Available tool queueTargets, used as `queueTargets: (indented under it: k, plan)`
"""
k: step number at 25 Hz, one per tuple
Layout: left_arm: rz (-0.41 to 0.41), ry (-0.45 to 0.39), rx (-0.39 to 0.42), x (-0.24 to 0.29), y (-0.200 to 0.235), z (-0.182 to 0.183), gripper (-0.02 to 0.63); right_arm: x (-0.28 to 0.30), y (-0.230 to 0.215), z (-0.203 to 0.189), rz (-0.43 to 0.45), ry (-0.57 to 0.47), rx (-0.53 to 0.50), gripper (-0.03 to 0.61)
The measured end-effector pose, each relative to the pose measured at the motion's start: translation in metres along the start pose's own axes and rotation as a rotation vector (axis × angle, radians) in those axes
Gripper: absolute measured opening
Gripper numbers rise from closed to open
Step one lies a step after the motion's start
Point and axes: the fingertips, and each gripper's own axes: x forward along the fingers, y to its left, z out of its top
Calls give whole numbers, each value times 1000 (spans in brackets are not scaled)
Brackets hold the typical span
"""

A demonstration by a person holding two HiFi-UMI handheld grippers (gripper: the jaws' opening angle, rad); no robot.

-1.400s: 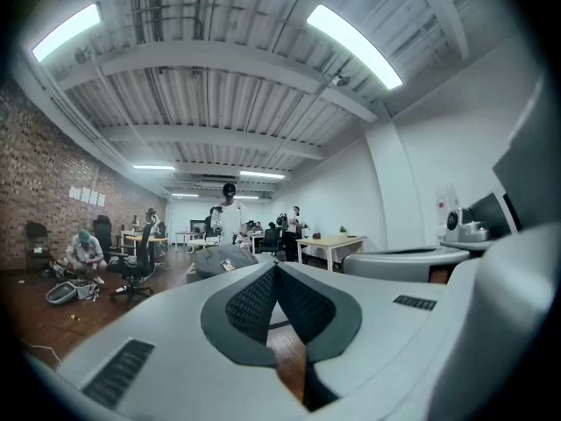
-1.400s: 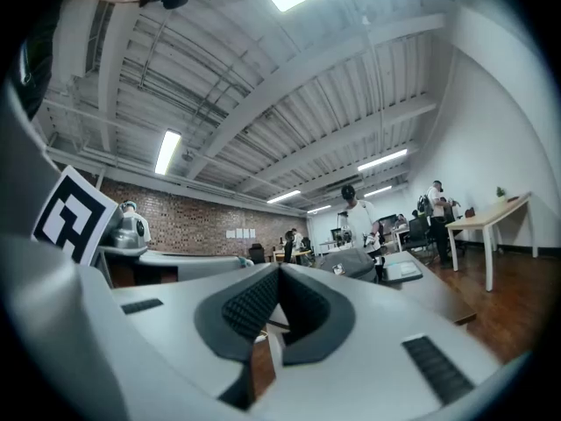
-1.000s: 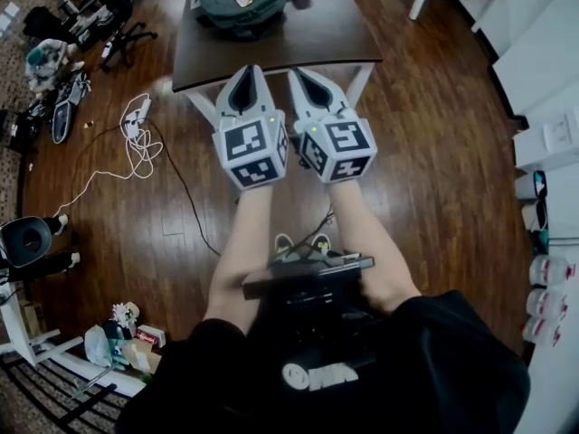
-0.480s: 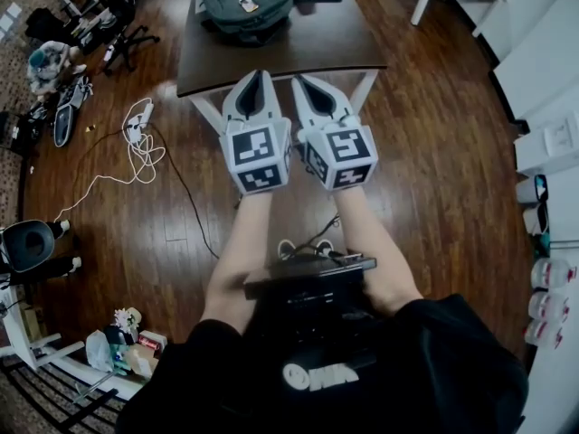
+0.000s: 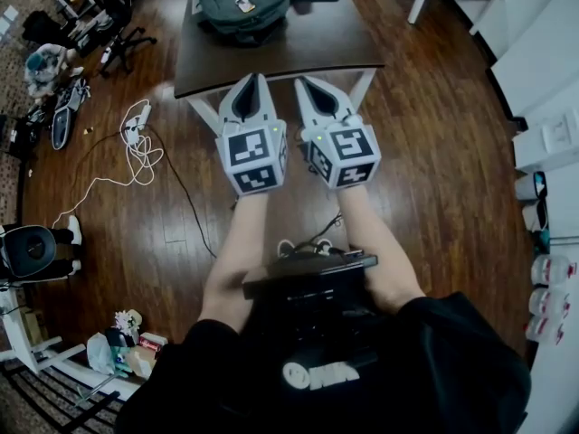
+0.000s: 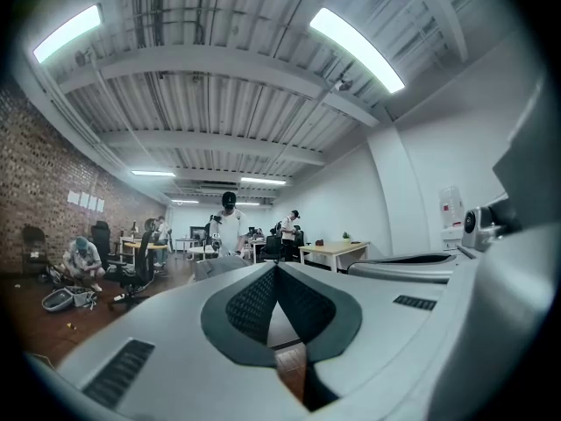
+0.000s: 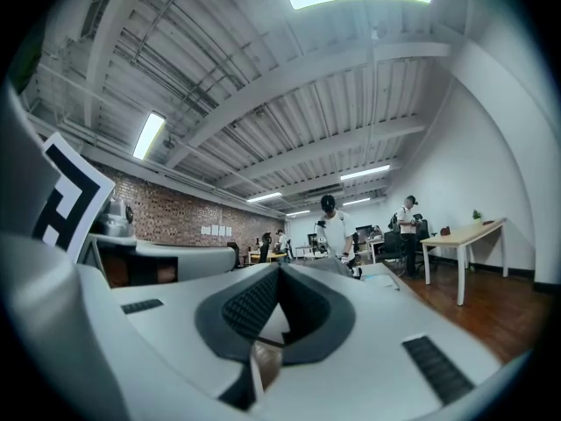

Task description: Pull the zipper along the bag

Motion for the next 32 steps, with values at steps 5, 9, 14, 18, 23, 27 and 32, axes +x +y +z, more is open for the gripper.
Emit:
queueTargets:
  k: [5, 9, 14, 18, 23, 27, 32]
  plan:
    - [-12, 3, -25, 2, -2, -2, -8, 0, -1, 1, -3, -2, 3, 12]
    - [-13, -4, -53, 3, 0, -1, -8, 0, 0, 0, -2, 0, -4, 12]
    - [-15, -7, -46, 2, 2, -2, -8, 5, 3, -8, -5, 22, -8, 11]
    - [-14, -10, -37, 4, 2, -2, -8, 9, 3, -9, -5, 35, -22, 11]
    - [-19, -16, -31, 5, 2, 1, -8, 11, 4, -7, -8, 31, -26, 11]
    - [-22, -19, -25, 7, 0, 3, -8, 12, 2, -5, -10, 26, -29, 11]
    - [-26, -20, -20, 9, 0, 4, -8, 14, 2, -1, -10, 22, -39, 11]
